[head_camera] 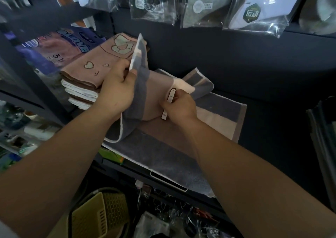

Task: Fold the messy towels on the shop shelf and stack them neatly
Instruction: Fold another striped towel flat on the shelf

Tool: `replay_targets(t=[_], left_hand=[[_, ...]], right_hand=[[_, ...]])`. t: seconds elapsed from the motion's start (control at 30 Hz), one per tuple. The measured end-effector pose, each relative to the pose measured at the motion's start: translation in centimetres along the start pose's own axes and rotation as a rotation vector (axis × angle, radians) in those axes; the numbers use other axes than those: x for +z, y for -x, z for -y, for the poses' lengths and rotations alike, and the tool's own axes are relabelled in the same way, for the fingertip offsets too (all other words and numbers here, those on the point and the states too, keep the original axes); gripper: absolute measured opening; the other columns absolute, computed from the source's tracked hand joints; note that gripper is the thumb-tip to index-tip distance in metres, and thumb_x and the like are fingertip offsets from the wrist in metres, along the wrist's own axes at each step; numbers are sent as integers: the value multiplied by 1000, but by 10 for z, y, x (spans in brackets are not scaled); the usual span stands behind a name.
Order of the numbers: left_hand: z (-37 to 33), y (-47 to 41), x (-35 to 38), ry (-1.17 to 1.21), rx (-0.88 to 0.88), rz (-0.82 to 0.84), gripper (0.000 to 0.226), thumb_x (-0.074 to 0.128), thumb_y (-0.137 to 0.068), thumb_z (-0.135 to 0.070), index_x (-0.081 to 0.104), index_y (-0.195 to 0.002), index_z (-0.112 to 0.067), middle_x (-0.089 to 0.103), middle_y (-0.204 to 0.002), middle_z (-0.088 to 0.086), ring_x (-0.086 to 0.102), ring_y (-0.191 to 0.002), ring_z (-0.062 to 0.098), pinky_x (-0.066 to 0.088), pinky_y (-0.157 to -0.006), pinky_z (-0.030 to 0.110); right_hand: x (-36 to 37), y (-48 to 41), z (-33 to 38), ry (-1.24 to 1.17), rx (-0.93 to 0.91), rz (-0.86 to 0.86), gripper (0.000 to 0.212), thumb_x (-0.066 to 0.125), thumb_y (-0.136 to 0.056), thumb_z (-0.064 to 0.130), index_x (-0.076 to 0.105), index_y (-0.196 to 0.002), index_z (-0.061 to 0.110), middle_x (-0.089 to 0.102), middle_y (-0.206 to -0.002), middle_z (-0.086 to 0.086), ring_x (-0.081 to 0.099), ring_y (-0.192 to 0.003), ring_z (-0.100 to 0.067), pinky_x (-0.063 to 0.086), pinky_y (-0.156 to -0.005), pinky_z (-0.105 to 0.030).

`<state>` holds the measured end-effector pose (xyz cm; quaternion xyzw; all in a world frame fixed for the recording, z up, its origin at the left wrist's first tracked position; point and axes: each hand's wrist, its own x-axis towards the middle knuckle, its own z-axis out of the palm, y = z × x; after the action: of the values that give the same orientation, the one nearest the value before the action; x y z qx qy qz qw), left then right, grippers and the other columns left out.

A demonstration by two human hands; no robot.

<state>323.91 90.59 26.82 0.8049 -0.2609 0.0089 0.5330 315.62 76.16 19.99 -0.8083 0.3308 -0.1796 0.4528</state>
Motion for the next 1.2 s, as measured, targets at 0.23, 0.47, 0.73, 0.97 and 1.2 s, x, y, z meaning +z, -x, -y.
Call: replay_targets(t=[0.23,0.47,0.73,0.97,1.2], left_hand=[[-1,-1,-5,37,-7,-18,15,45,-105,-38,56,-100,-29,62,-89,-8,59,-82,7,49,-69,30],[-13,19,0,6,120,120,11,48,-105,-28,57,-105,-22,64,-88,-4,57,-77,3,49,-74,32],[-15,74,16,-117,365,674,5,56,-93,-31,57,-98,-28,66,-117,4,63,-107,29,52,-84,46],[6,118,42,-233,419,803,37,66,-85,-49,56,-115,-30,61,-110,-16,56,-103,-3,43,-79,14],[-2,132,69,-469,547,516,63,60,-66,-83,55,-85,-23,48,-87,-8,47,-84,13,44,-72,32]], right_hand=[[-31,5,-1,-63,6,65,24,52,-96,15,68,-113,18,74,-85,-7,71,-72,-21,60,-67,-34],[-93,20,-38,594,-355,7,33,52,-99,20,69,-126,29,71,-106,-10,67,-95,-33,55,-79,-42],[-121,46,-68,692,-261,326,74,49,-75,78,55,-138,39,57,-137,4,50,-125,-24,41,-105,-41],[-142,31,-54,-305,132,46,36,39,-100,25,66,-121,14,71,-107,-13,66,-89,-23,50,-73,-31],[-97,-1,-22,391,-194,238,41,49,-96,47,60,-135,39,55,-140,-9,48,-133,-28,40,-110,-39]])
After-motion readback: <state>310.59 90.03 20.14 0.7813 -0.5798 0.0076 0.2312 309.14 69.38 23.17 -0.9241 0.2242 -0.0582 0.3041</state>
